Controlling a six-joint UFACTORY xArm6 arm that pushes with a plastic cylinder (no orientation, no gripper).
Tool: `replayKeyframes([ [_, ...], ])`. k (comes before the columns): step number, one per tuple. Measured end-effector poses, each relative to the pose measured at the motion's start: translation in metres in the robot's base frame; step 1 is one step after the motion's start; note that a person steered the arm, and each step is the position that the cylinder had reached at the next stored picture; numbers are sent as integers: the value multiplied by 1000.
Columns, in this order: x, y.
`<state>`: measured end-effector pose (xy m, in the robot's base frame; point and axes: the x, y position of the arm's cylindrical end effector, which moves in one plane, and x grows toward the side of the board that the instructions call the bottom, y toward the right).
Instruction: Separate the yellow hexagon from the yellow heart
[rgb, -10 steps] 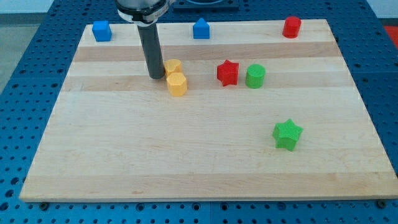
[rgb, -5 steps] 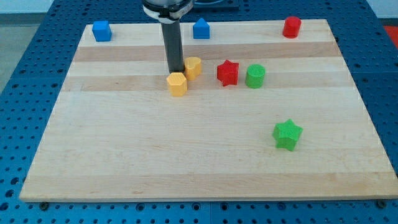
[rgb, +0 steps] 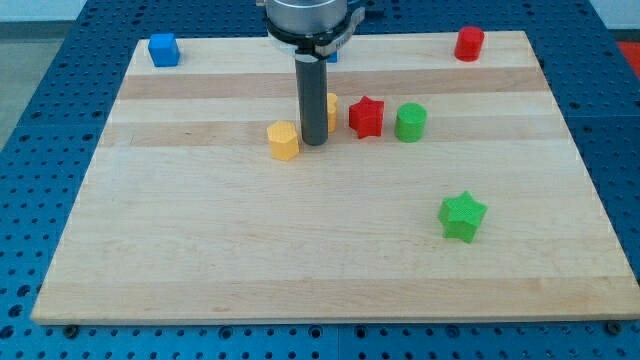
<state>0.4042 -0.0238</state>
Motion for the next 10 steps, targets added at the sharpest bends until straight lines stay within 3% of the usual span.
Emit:
replayKeyframes([
  [2,16,-19],
  [10,1,-40],
])
